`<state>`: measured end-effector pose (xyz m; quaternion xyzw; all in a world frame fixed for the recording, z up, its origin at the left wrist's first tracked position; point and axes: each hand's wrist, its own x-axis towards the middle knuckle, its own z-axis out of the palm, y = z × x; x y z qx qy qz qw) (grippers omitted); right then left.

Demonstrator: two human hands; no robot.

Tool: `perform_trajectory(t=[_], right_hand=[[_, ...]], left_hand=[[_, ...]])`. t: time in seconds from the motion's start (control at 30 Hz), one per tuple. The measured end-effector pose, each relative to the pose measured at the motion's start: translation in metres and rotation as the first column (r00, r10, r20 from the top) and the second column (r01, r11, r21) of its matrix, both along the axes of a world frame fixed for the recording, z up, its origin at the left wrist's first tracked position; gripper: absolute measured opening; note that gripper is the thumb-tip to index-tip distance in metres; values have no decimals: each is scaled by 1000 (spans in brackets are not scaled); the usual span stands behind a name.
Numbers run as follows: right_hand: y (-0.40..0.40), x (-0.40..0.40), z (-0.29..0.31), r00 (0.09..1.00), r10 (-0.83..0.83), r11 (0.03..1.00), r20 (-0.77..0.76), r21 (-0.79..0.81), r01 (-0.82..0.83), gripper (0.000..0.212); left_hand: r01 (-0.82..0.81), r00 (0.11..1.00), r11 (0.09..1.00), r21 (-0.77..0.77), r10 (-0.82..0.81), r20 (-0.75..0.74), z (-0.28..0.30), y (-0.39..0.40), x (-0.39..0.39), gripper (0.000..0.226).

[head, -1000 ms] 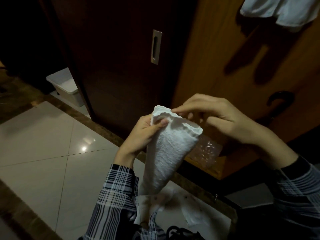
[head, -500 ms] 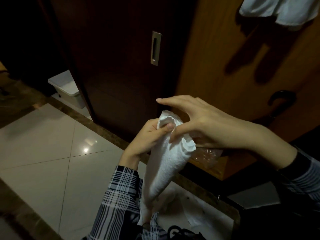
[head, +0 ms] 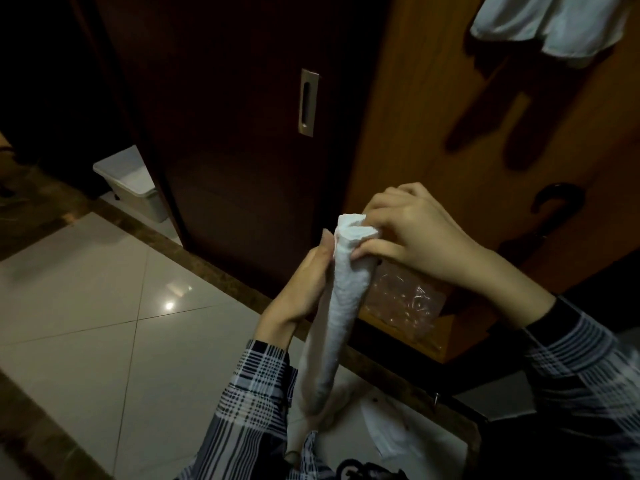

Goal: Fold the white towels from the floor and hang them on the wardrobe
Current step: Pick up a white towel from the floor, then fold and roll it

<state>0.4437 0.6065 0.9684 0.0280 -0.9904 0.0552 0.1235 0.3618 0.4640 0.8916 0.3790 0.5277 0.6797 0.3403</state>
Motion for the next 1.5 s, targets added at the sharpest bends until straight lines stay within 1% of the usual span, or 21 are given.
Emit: perform_trajectory(t=[0.17,0.23,0.27,0.3,0.33,0.47,0.6,0.7,0.73,0.77,0.83,0.87,0.9,0.97,1.03,1.1,1.17,1.2,1.27,1.33,1.5], right_hand=[[-2,1,-4,995,-29,991,-93,-132,17,48],[-4,3,0,989,-14,966,-145,-256,-24,42],[-6,4,3,987,-18,931,-160,-363,-42,35],[-5,5,5,987,-28,881,-159,-471,-51,32],[-6,6,8,989,-38,830,-145,-556,-50,38],[-2,7,2,996,-13,635,-83,-770,-56,60],[-2,11,-39,1000,4,315,23,-949,21,92],[-17,26,-93,980,4,102,197,-975,195,99],[-22,29,-109,973,6,63,232,-971,231,93],[-29,30,-119,974,-6,44,226,-973,226,77],[-41,29,-126,982,-121,18,143,-989,147,37],[-43,27,-123,979,-168,-4,115,-993,116,32],[-44,25,-119,978,-190,-27,83,-996,79,36],[-43,23,-115,980,-196,-18,7,-1000,4,33],[-38,24,-105,980,-197,-15,-6,-1000,-9,22],[-33,24,-87,989,-146,-117,-2,-993,-19,22],[-26,21,-74,994,-90,-222,-68,-971,-87,36],[-23,19,-66,993,-75,-235,-91,-966,-106,45],[-16,14,-52,989,-17,-230,-150,-962,-150,47],[-11,10,-41,979,37,-196,-200,-962,-189,41],[-5,8,-26,970,99,-222,-224,-955,-198,35]], left_hand=[[-2,992,999,-49,-4,-124,-5,1,1,51],[-32,986,998,-49,23,-166,-10,2,0,53],[-43,981,998,-52,32,-193,-11,1,0,51],[-47,975,997,-56,34,-218,-10,1,-1,48],[-53,970,997,-53,39,-240,-11,0,-1,45],[-151,946,988,23,151,-286,-8,-1,3,38],[-307,910,947,98,322,-259,-5,4,9,40],[-391,863,914,106,404,-302,-1,7,12,51],[-412,843,906,101,421,-336,0,7,13,56],[-433,817,897,93,434,-380,0,8,14,59],[-473,754,877,77,449,-480,2,8,16,54],[-488,730,870,71,451,-514,4,8,18,50],[-494,720,868,55,444,-534,8,8,19,46],[-433,765,902,-11,361,-533,14,6,16,44],[-228,869,970,-80,166,-466,14,2,4,57],[6,938,998,-64,-28,-347,5,-3,-8,80],[128,967,991,-48,-135,-217,-8,-7,-13,95],[173,975,984,-46,-177,-136,-15,-9,-12,95],[257,966,966,-39,-257,14,-26,-11,-9,76],[293,954,956,-24,-291,67,-32,-8,-7,53],[203,973,978,-53,-208,-102,-28,3,6,26]])
